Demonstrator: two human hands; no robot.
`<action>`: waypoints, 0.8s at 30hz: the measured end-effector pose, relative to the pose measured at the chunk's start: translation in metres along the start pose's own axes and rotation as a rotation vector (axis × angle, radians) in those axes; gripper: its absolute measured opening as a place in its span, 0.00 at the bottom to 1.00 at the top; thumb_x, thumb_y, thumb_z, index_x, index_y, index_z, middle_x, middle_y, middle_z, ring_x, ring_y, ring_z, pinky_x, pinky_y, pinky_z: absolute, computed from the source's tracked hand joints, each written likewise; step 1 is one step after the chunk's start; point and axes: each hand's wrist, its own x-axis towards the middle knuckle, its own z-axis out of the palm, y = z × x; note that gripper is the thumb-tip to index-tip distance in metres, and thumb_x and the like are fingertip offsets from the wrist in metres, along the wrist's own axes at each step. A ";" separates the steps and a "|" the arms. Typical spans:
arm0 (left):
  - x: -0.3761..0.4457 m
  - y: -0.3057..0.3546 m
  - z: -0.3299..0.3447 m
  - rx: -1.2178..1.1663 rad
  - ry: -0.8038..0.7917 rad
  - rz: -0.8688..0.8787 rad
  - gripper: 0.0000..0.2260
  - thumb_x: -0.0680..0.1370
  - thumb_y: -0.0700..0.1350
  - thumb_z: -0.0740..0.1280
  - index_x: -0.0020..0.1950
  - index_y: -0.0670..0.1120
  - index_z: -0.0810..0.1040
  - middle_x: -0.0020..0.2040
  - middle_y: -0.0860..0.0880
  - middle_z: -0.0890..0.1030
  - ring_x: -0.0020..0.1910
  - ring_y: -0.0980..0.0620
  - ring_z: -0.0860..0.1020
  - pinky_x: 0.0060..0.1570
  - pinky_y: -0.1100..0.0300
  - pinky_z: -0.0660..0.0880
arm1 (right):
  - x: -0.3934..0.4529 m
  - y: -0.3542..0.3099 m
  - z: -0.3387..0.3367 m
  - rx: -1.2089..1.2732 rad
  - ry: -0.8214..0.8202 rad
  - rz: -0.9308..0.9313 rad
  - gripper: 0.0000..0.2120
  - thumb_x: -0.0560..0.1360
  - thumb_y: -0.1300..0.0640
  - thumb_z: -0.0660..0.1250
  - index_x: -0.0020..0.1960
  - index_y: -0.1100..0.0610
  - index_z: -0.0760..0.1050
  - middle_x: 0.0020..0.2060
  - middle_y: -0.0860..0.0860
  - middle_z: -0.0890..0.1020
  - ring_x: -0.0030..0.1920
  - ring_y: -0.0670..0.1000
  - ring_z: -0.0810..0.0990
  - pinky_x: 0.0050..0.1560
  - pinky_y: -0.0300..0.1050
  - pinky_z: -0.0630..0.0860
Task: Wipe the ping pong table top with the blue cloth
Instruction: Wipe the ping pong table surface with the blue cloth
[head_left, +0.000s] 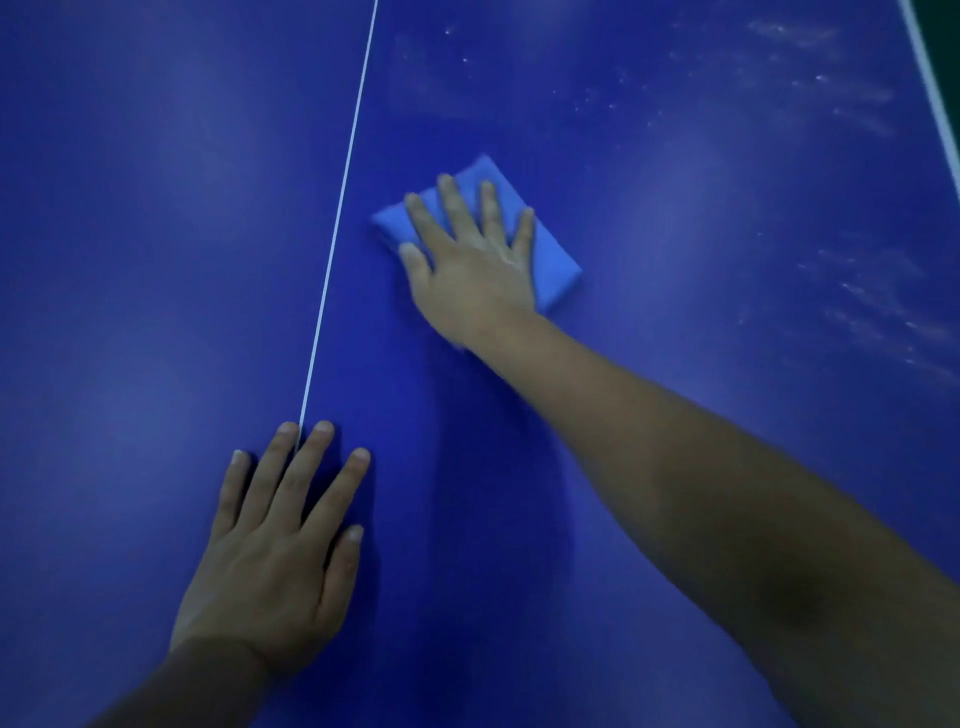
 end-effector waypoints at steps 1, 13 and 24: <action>0.000 0.000 0.000 0.005 -0.001 0.002 0.26 0.83 0.58 0.45 0.78 0.49 0.61 0.79 0.45 0.59 0.79 0.42 0.55 0.76 0.39 0.50 | 0.015 -0.001 -0.004 0.007 -0.028 -0.025 0.28 0.81 0.38 0.43 0.80 0.40 0.52 0.81 0.46 0.51 0.80 0.58 0.45 0.74 0.69 0.39; 0.001 0.001 -0.004 -0.003 -0.014 -0.002 0.27 0.83 0.58 0.44 0.78 0.49 0.62 0.79 0.44 0.60 0.79 0.42 0.55 0.76 0.39 0.49 | -0.002 0.088 -0.015 -0.058 0.048 0.239 0.29 0.81 0.38 0.45 0.81 0.43 0.52 0.81 0.48 0.52 0.80 0.60 0.48 0.74 0.72 0.44; 0.001 0.001 -0.003 0.012 0.007 -0.006 0.28 0.82 0.57 0.45 0.76 0.46 0.67 0.78 0.41 0.62 0.78 0.38 0.58 0.75 0.37 0.51 | -0.056 0.209 -0.035 -0.075 0.016 0.277 0.28 0.81 0.39 0.48 0.80 0.44 0.55 0.81 0.48 0.54 0.80 0.58 0.49 0.75 0.71 0.46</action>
